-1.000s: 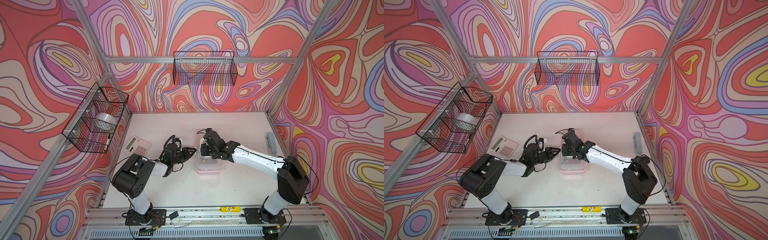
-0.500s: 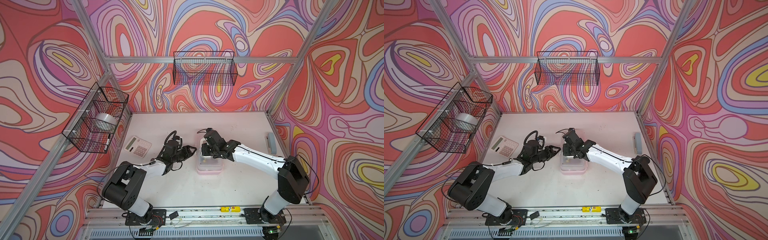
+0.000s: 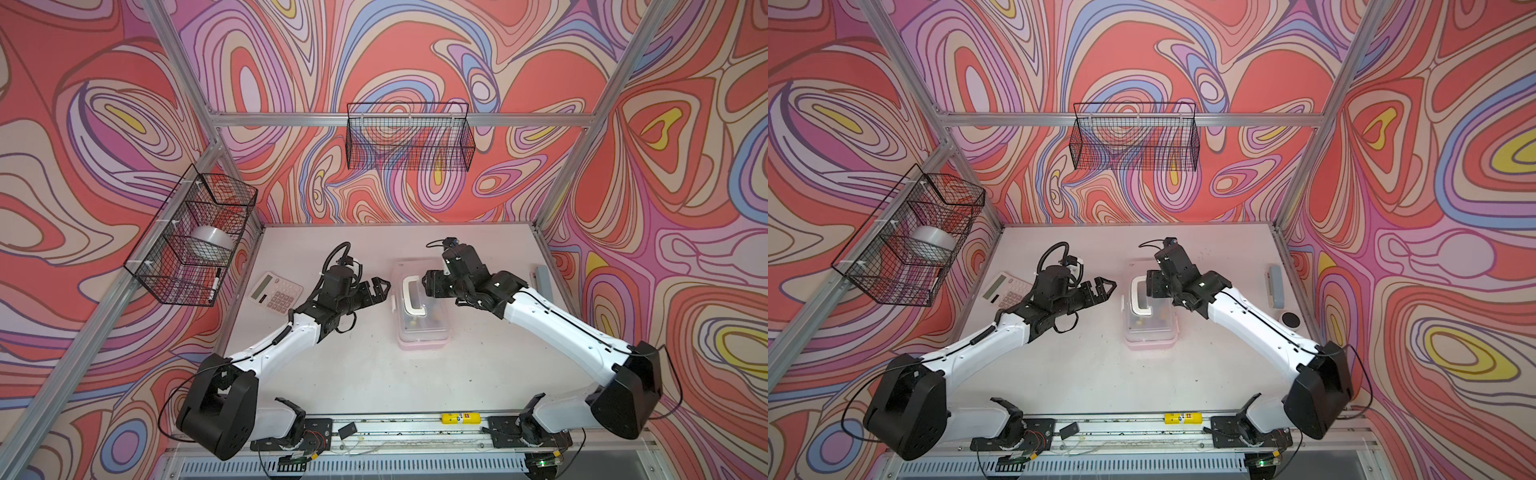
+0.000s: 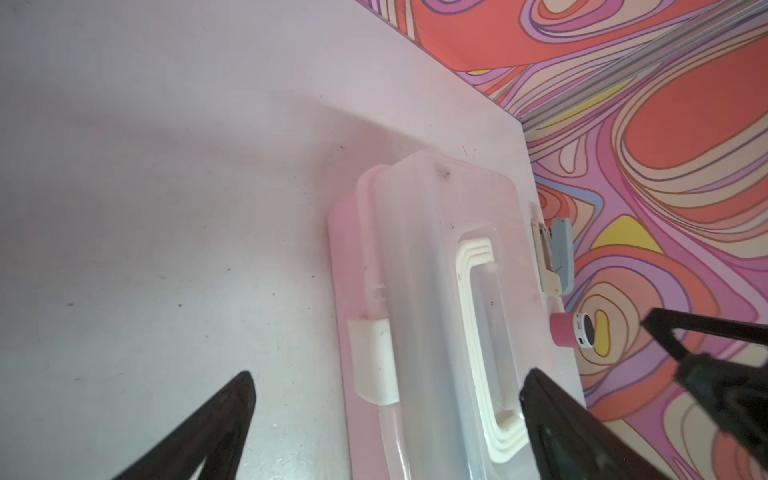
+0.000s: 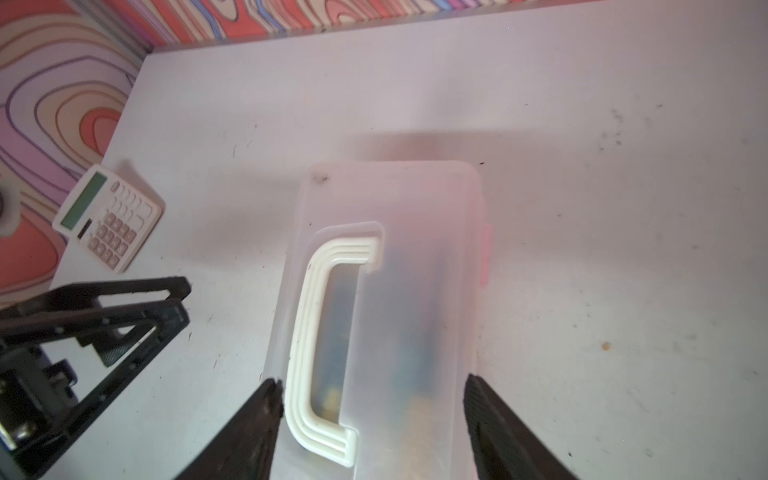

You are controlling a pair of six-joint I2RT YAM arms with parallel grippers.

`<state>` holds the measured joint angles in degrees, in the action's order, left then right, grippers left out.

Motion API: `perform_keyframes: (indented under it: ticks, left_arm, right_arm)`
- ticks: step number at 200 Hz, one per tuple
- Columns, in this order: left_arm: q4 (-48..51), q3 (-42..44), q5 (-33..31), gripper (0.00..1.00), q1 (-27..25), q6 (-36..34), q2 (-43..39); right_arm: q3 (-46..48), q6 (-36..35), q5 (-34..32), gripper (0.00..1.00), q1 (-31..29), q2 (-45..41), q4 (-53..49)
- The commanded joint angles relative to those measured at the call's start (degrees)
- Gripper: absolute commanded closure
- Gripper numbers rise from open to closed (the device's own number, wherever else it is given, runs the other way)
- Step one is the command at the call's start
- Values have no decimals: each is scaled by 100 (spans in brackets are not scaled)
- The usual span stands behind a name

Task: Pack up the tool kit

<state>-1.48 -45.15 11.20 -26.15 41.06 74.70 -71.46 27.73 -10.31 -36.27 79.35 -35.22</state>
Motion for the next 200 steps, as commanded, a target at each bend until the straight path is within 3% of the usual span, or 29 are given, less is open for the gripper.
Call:
perform_keyframes:
  ticks: [1,22,34,47,72,100,111,133,159,180,200]
  left_arm:
    - [831,-10,-1463,0,43,-660,-515]
    - [559,408,-2354,0,48,-1233,-1072]
    - [22,836,-2851,0,49,-1587,-1380]
    - [-808,1405,-3259,0,42,-2000,-1650]
    - [-1668,2235,-4347,0,49,-2490,-2082]
    - [-1852,2613,-5617,0,81,-3460,-2412]
    - [-2530,2994,-6058,0,183,-3782,-2387]
    - [-3329,3504,-5804,0,836,-3697,-1987]
    - [-4971,3938,-4793,0,1533,-3475,-1277]
    - [-5365,3688,-3725,0,2153,-3103,-514]
    - [-5048,3389,-3384,0,2620,-2935,-242]
  right_arm:
    - [382,-329,-1249,17,155,-513,-185]
    - [1231,-390,-2415,15,326,-1165,377]
    - [1786,-549,-3017,2,383,-1513,954]
    - [2592,-887,-3444,2,384,-1904,1936]
    - [3729,-1337,-3412,2,384,-2263,3466]
    - [3909,-1270,-3315,2,382,-2085,3433]
    - [4034,-1390,-3316,2,392,-2003,3615]
    - [4172,-1532,-3448,2,406,-1790,3911]
    - [4215,-1406,-3410,2,529,-1769,4037]
    - [4278,-1245,-3040,2,889,-1799,4139]
    - [4324,-1064,-2871,2,1527,-1596,4267]
